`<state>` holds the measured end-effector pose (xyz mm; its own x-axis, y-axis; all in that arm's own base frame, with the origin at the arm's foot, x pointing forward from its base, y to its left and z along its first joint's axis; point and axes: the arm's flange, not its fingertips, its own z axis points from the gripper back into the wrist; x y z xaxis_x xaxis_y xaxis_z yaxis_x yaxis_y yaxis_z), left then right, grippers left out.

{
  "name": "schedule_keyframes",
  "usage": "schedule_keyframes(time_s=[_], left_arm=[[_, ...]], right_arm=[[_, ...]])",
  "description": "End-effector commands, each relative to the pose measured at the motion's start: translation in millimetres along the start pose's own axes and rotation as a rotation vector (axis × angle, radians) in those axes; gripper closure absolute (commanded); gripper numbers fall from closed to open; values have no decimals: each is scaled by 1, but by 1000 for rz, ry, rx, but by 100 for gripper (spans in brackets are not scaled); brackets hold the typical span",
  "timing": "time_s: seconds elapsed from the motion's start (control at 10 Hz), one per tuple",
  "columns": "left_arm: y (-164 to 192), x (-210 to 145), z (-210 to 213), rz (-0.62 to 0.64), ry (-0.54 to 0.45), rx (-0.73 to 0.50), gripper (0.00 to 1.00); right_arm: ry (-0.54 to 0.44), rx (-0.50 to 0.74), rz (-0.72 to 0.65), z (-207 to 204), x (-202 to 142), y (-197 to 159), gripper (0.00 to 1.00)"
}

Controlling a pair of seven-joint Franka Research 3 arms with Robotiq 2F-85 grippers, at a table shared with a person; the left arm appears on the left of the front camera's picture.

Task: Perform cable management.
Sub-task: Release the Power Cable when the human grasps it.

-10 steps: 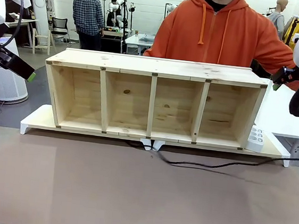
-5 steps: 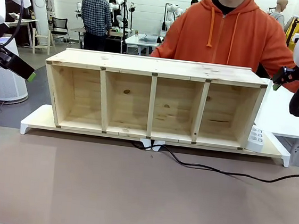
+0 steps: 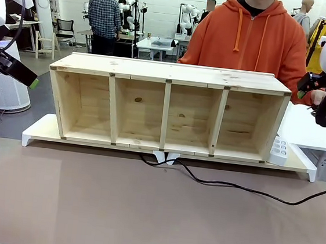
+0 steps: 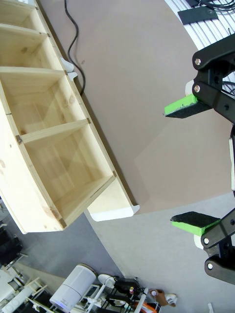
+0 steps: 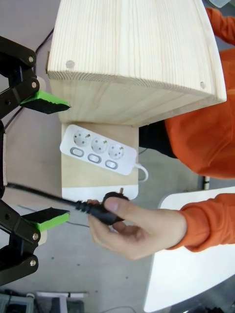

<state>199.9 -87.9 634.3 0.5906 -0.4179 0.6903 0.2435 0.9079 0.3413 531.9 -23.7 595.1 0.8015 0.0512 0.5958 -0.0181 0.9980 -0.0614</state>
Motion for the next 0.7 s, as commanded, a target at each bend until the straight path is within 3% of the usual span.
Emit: schedule_keyframes(time_s=[0.0,0.6], left_arm=[[-1,1,-1,7,-4,-1,0],[-1,1,-1,7,-4,-1,0]], right_arm=[[0,0,-1,0,0,0,0],[0,0,-1,0,0,0,0]])
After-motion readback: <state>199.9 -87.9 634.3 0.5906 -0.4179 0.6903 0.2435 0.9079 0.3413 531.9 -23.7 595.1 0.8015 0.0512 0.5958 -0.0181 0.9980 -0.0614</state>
